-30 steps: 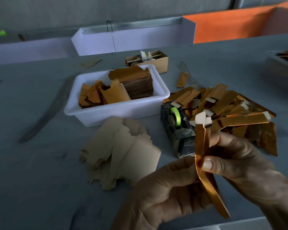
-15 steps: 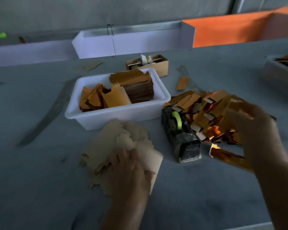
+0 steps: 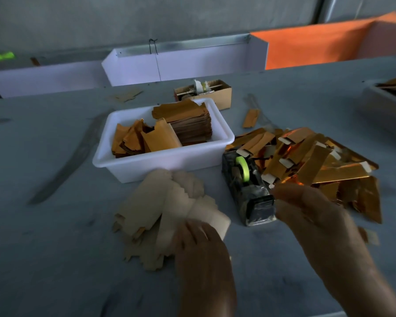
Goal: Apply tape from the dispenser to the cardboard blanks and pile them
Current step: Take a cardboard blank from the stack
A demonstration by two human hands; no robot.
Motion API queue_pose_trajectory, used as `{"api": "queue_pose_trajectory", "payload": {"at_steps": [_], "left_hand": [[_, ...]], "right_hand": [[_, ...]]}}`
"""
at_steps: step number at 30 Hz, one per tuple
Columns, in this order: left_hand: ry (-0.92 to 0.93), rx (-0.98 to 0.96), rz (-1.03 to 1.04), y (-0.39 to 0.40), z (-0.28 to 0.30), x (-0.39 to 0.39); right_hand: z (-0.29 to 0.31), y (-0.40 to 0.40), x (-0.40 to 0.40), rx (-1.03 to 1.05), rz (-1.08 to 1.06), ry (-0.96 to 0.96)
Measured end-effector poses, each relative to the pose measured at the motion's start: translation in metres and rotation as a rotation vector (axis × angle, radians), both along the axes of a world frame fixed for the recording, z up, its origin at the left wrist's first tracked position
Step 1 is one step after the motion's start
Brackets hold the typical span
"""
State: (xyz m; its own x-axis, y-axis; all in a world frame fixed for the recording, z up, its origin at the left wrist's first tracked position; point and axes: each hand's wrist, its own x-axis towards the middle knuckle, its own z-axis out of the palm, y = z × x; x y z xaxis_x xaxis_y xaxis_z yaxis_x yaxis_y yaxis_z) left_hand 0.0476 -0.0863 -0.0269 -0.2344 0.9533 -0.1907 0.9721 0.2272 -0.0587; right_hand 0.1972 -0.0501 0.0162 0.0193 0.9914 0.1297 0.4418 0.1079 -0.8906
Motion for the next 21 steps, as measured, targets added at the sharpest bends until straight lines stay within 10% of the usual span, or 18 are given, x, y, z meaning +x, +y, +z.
{"api": "queue_pose_trajectory", "payload": {"at_steps": [11,21], "left_hand": [[-0.082,0.252,0.064,0.021,-0.007,-0.022],[-0.742,0.384,0.247,0.027,0.003,-0.042]], "right_hand": [[-0.034,-0.022,-0.014,-0.234,0.195,-0.087],[-0.044,-0.015,-0.033,-0.406,0.212,0.096]]}}
